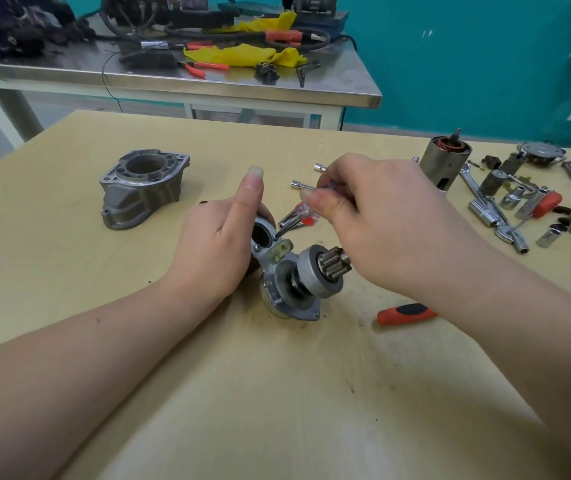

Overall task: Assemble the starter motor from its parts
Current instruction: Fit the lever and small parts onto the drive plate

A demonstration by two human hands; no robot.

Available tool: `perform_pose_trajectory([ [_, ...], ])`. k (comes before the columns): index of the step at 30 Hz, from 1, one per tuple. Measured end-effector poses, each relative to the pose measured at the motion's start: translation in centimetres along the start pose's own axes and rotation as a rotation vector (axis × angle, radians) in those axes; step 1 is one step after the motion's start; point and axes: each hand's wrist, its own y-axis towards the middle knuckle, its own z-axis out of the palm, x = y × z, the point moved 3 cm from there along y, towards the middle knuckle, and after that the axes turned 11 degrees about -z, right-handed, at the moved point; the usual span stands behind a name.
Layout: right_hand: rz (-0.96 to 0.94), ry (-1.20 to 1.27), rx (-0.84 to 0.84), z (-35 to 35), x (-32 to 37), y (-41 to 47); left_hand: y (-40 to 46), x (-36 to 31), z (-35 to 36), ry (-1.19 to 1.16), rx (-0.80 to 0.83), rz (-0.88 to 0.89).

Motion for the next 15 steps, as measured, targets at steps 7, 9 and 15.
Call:
perform_pose_trajectory([
  [7, -0.2, 0.086, -0.066, -1.6, 0.5, -0.3, 0.2, 0.3, -0.4, -0.087, 0.043, -0.065],
  [9, -0.289, 0.069, -0.117, -2.1, 0.7, -0.4, 0.3, 0.4, -0.4, -0.089, 0.05, -0.072],
  [15, -0.375, 0.135, -0.047, -1.1, 0.9, -0.7, 0.2, 0.5, -0.4, -0.117, 0.073, -0.047],
])
